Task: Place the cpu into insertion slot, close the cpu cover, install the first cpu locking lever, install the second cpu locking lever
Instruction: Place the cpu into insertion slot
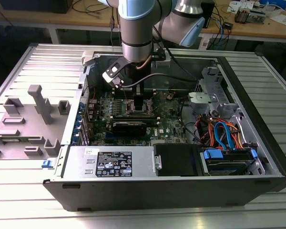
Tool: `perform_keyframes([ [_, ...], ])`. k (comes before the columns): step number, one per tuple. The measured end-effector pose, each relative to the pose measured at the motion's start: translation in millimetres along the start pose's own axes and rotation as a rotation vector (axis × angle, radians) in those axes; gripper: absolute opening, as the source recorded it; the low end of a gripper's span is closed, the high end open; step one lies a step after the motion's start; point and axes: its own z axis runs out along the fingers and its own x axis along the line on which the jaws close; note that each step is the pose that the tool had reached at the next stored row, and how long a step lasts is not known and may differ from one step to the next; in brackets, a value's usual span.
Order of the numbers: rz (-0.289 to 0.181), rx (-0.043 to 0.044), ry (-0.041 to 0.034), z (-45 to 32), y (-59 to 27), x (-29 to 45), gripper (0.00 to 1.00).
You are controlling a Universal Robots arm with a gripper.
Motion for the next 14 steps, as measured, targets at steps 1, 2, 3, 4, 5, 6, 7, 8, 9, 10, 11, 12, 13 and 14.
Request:
perform_keyframes([
  [1, 0.000, -0.0002, 0.0004, -1.6, 0.1, 0.0, 0.59],
  [2, 0.000, -0.0002, 0.0004, -4.1, 0.3, 0.0, 0.57],
  [3, 0.000, -0.0003, 0.0005, -5.5, 0.4, 0.0, 0.51],
  [4, 0.000, -0.0003, 0.0004, -6.6, 0.5, -0.1, 0.51],
  [5, 0.000, -0.0003, 0.0005, -7.6, 0.5, -0.1, 0.38],
  [6, 0.000, -0.0004, 0.0007, -7.6, 0.6, 0.0, 0.33],
  [7, 0.000, -0.0003, 0.0006, -7.7, 0.5, -0.1, 0.20],
  [8, 0.000, -0.0003, 0.0005, -7.8, 0.5, -0.1, 0.14],
  [9, 0.000, -0.0003, 0.0005, -7.8, 0.5, -0.1, 0.14],
  [10, 0.000, -0.0003, 0.0006, -7.8, 0.5, -0.1, 0.11],
  [11, 0.000, -0.0003, 0.0004, -7.8, 0.6, -0.1, 0.11],
  [12, 0.000, -0.0003, 0.0005, -7.8, 0.5, -0.1, 0.11],
  [13, 0.000, -0.0003, 0.0005, -7.9, 0.6, -0.1, 0.11],
  [14, 0.000, -0.0003, 0.0005, -8.1, 0.6, -0.1, 0.11],
])
